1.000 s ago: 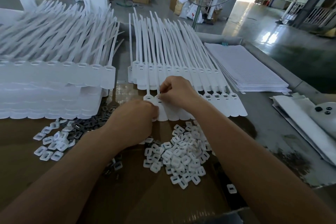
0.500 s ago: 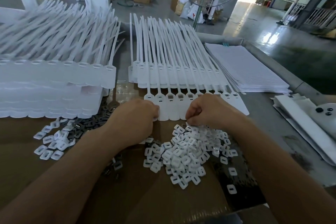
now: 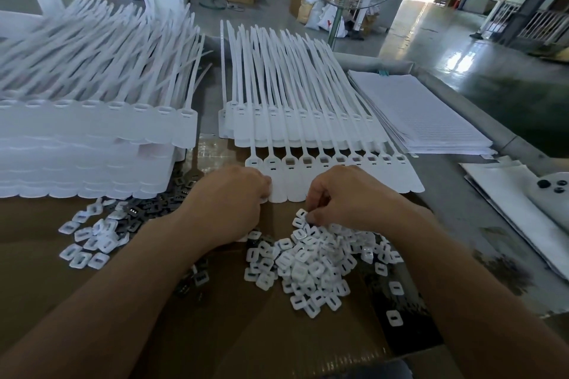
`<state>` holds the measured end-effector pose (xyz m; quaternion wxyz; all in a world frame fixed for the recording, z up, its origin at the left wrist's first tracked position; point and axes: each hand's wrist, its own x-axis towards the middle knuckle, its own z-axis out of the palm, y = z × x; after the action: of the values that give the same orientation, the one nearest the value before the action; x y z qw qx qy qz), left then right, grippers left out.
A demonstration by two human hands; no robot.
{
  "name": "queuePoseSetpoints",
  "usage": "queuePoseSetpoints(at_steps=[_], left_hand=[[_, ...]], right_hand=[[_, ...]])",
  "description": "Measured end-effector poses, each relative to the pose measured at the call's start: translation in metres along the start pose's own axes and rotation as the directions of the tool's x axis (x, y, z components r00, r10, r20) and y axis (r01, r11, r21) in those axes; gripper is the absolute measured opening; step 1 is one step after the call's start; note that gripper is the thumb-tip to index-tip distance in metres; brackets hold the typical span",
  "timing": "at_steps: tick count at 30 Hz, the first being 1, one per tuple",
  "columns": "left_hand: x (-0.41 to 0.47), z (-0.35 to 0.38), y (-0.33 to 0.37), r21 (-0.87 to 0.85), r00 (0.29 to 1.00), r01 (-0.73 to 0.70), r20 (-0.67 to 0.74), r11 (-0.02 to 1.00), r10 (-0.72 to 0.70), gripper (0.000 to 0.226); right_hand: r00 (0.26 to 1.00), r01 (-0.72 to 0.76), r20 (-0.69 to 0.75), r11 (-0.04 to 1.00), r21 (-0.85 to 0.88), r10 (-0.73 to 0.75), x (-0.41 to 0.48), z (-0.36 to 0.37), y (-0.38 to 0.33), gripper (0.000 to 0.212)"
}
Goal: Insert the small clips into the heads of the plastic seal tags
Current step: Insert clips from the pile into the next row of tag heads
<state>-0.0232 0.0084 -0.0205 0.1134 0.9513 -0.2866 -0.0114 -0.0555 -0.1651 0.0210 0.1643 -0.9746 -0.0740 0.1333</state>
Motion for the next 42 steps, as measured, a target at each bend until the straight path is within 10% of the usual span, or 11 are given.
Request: queuePoseSetpoints(at_steps=[23, 42], left_hand=[[0.0, 0.002, 0.002, 0.008, 1.0, -0.009, 0.008, 1.0, 0.009, 0.042], [0.0, -0.001, 0.006, 0.029, 0.999, 0.023, 0.031, 0.999, -0.024, 0.046]], right_hand=[[0.929, 0.091, -0.364, 0.907, 0.412, 0.072, 0.04, -0.005, 0.011, 0.006], [0.943, 0.048, -0.332, 0.972, 0.23, 0.032, 0.065, 0.009, 0.012, 0.018]])
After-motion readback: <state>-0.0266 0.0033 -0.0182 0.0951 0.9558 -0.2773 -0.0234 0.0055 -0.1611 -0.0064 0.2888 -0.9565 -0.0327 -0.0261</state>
